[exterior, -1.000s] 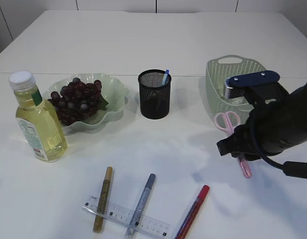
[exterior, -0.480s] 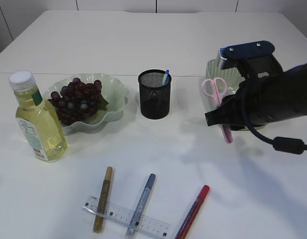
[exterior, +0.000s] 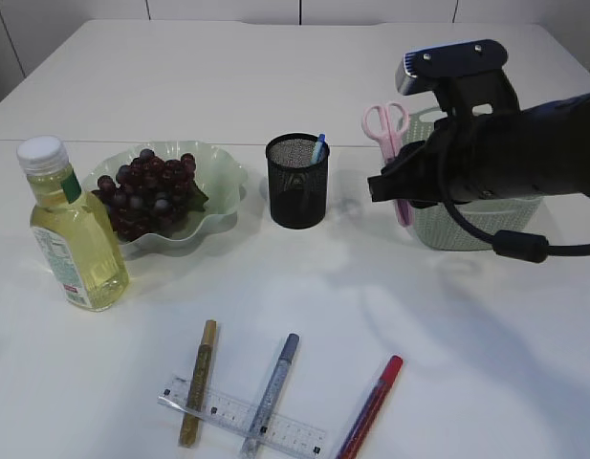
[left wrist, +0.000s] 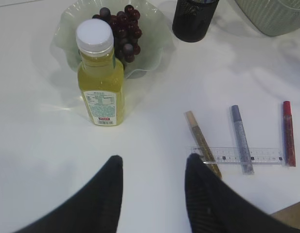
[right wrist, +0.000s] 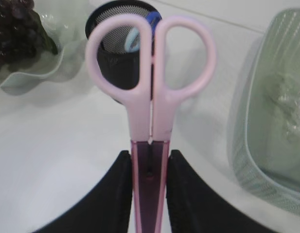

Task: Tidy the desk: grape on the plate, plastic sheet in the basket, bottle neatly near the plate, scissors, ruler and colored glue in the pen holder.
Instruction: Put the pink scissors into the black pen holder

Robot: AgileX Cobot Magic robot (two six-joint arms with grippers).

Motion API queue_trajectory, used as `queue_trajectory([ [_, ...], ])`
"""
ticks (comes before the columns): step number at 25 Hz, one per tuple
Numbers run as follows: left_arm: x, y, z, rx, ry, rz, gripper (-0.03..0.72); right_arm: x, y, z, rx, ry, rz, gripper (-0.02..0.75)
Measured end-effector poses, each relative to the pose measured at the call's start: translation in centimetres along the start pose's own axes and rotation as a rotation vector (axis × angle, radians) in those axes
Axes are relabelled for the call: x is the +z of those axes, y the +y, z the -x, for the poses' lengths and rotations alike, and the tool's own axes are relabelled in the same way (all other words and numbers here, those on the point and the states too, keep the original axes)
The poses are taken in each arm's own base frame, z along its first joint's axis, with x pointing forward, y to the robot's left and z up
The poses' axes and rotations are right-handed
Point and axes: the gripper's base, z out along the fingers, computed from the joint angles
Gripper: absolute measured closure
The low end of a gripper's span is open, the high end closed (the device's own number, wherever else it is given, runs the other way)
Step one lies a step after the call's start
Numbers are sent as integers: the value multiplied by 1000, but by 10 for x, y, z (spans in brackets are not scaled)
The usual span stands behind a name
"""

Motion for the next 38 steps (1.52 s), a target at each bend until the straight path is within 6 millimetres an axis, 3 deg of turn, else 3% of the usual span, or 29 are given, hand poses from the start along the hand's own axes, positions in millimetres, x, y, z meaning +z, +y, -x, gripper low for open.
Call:
queue_trajectory([
  [11, 0, 0, 0, -1, -1, -1, 377, 14, 6, 14, -60, -223, 55, 544],
  [16, 0, 0, 0, -1, -1, -2, 377, 29, 8, 21, -71, -282, 76, 544],
  [29, 0, 0, 0, -1, -1, -2, 378, 74, 13, 63, -90, -461, 109, 545],
  [38, 0, 0, 0, 0, -1, 0, 379, 110, 15, 64, -91, -473, 118, 544],
])
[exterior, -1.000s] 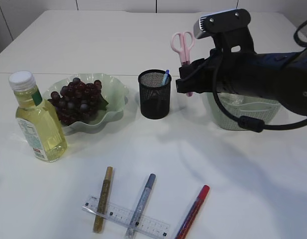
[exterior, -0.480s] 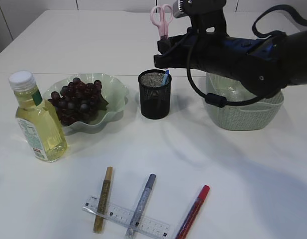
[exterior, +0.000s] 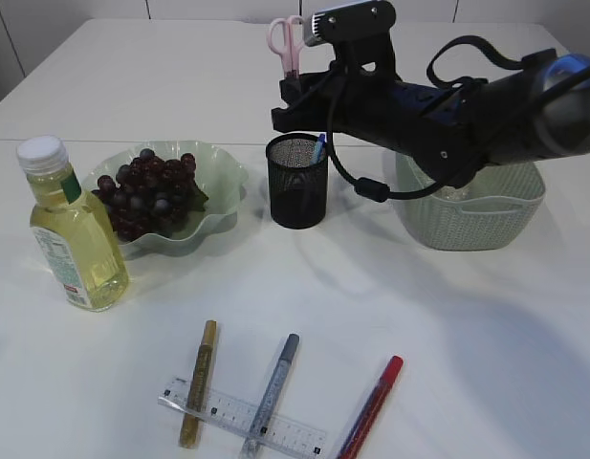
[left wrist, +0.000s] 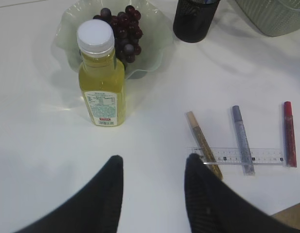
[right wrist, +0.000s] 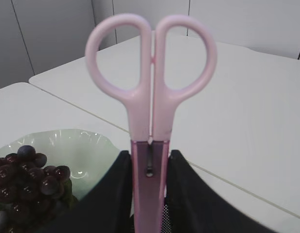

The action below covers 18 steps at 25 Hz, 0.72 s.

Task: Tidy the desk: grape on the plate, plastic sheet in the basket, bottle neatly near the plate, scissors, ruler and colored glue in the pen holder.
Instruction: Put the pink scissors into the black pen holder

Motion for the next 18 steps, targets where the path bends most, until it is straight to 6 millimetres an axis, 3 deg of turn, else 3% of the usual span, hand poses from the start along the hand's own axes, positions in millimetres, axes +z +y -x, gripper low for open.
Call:
queue_trajectory([
  [13, 0, 0, 0, 1, -1, 2, 379, 22, 0, -34, -16, 44, 10, 545],
  [18, 0, 0, 0, 2, -1, 3, 379, 25, -1, -34, -47, 23, 5, 545],
])
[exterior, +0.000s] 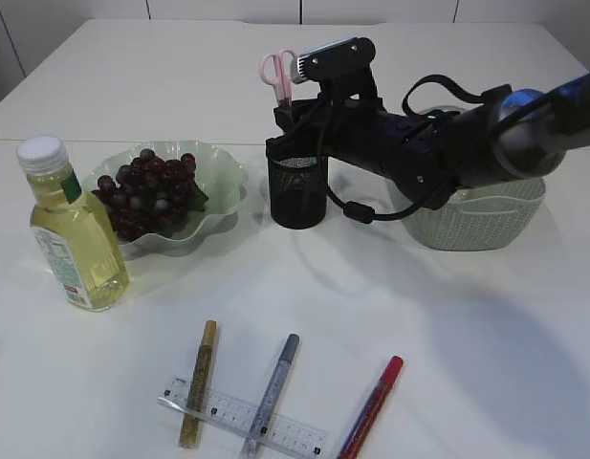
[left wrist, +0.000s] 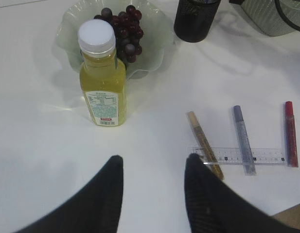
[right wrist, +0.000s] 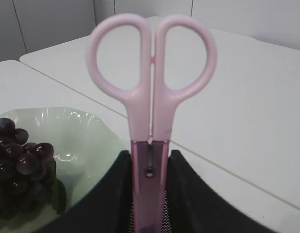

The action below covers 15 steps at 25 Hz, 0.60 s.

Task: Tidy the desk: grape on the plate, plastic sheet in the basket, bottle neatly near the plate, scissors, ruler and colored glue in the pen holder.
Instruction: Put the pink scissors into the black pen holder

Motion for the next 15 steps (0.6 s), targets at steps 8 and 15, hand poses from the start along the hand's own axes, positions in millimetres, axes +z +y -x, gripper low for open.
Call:
queue_trajectory([
  [8, 0, 0, 1, 0, -16, 4, 379, 3, -2, -4, 0, 0, -22, 544],
  [15, 0, 1, 2, 1, -21, 7, 379, 3, -2, -4, 1, -2, -23, 545],
])
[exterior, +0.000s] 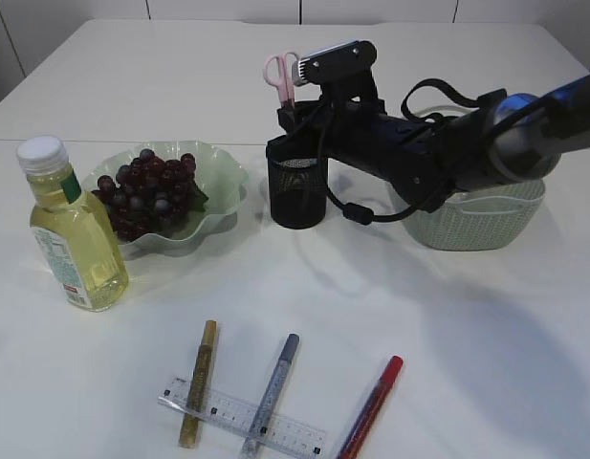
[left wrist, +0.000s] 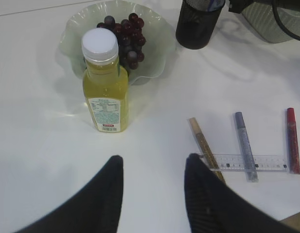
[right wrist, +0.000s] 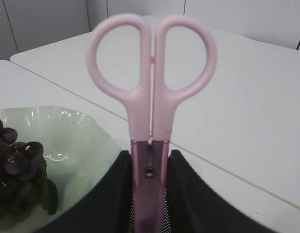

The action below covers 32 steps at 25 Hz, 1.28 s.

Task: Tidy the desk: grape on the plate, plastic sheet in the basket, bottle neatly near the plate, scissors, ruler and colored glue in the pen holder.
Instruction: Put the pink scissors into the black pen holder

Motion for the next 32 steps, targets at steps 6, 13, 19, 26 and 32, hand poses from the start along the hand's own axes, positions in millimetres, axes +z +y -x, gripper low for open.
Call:
queue_trajectory([
  [6, 0, 0, 0, 0, -2, 1, 379, 0, -1, 0, -1, 0, -3, 545],
  [13, 0, 0, 0, 0, -2, 1, 379, 0, -1, 0, -4, 0, -3, 545],
  [19, 0, 0, 0, 0, -2, 1, 379, 0, -2, 0, 5, 0, -10, 545],
  [26, 0, 0, 0, 0, -3, 1, 379, 0, -3, 0, 11, -1, -28, 543],
  [32, 0, 0, 0, 0, -3, 1, 379, 0, -4, 0, 20, 1, -40, 542],
])
